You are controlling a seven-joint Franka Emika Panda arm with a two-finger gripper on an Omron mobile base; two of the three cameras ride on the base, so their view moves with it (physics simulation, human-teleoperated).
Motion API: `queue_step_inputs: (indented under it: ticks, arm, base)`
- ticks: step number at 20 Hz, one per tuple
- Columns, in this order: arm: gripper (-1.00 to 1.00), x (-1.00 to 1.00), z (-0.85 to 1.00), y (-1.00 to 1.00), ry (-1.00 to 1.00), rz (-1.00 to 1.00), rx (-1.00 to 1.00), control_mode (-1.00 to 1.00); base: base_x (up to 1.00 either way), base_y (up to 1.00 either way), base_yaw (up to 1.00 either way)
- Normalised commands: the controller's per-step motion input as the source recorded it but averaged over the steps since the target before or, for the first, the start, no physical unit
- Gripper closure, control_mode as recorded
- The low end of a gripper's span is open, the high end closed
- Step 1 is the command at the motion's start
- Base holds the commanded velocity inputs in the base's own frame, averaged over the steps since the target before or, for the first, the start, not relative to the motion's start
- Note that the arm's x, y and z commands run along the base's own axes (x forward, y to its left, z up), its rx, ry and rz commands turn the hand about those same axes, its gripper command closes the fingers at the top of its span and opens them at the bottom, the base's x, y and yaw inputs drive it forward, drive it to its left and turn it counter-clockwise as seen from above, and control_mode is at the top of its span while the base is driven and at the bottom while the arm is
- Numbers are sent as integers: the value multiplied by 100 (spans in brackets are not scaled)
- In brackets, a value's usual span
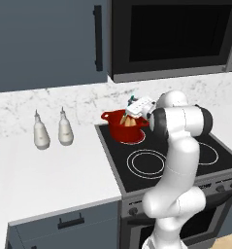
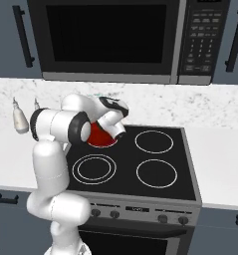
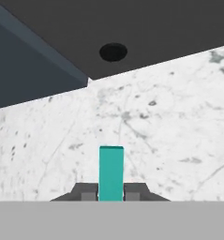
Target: Put the potato and squash in the pot. Retrieve the spatula and lightly stir the vegetables in the pot.
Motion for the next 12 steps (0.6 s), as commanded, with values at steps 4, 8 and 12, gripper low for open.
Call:
queue_step_inputs:
  ticks: [4, 8, 12]
  arm:
    - [100, 0, -2, 0, 9, -4, -9, -100]
    - [100, 6, -11, 12, 12, -4, -15, -100]
    - [100, 4, -18, 20, 2, -3, -22, -100]
  base:
    - [0, 0, 0]
    - [0, 0, 0]
    - [0, 0, 0]
